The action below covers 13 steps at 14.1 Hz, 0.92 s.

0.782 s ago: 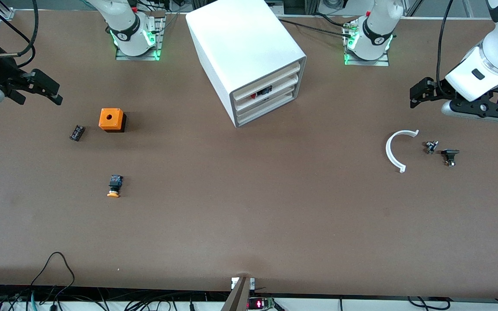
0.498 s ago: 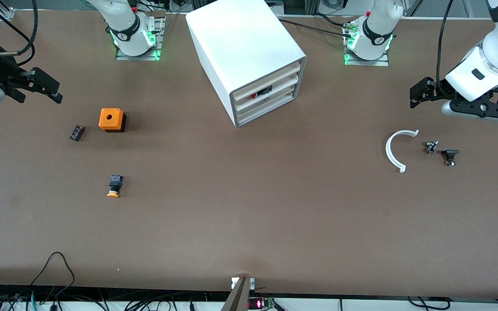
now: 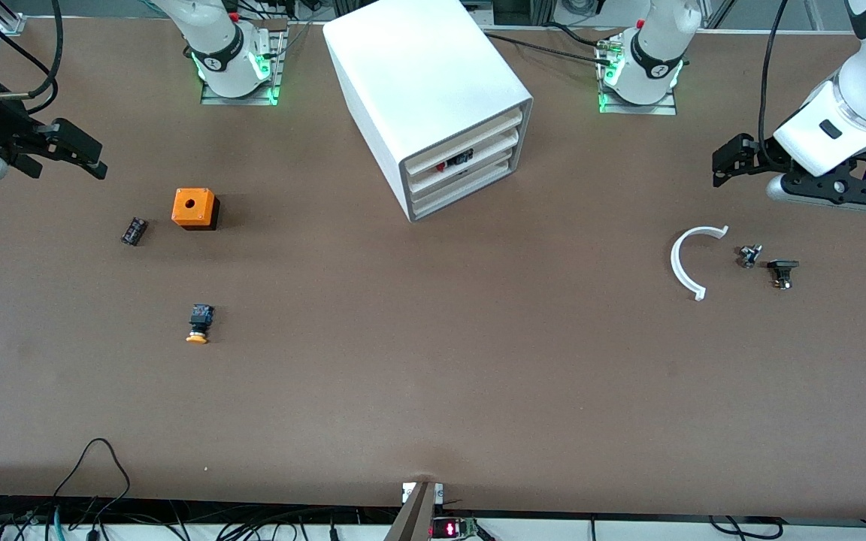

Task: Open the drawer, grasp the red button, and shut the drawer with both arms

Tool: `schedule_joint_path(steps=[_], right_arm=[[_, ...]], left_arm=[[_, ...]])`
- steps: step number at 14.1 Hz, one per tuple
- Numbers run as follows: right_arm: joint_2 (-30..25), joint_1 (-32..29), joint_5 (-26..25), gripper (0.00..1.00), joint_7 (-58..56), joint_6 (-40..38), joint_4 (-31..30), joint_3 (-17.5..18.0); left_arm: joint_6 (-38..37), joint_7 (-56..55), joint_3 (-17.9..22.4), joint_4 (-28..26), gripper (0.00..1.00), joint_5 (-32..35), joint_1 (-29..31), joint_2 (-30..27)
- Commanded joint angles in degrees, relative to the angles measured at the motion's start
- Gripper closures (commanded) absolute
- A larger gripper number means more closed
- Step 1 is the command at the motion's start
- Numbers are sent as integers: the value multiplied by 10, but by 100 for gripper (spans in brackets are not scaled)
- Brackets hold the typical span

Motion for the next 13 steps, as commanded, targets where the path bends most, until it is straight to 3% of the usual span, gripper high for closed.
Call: schedule_joint_path(steps=[1, 7, 11, 13], right_arm=[[9, 2, -9, 0, 5, -28, 8, 6], [52, 3, -7, 0, -3, -3, -2, 6], [98, 23, -9, 0, 4, 55, -2, 6], [124, 26, -9, 0, 6, 83, -1, 6]], left_arm=[[-73, 4, -1, 42, 0, -27, -2, 24], [-241, 103, 1, 35, 0, -216, 2, 71], [-244, 175, 1, 13, 0, -282, 16, 114], [-194, 267, 1, -38, 0, -307, 17, 123]])
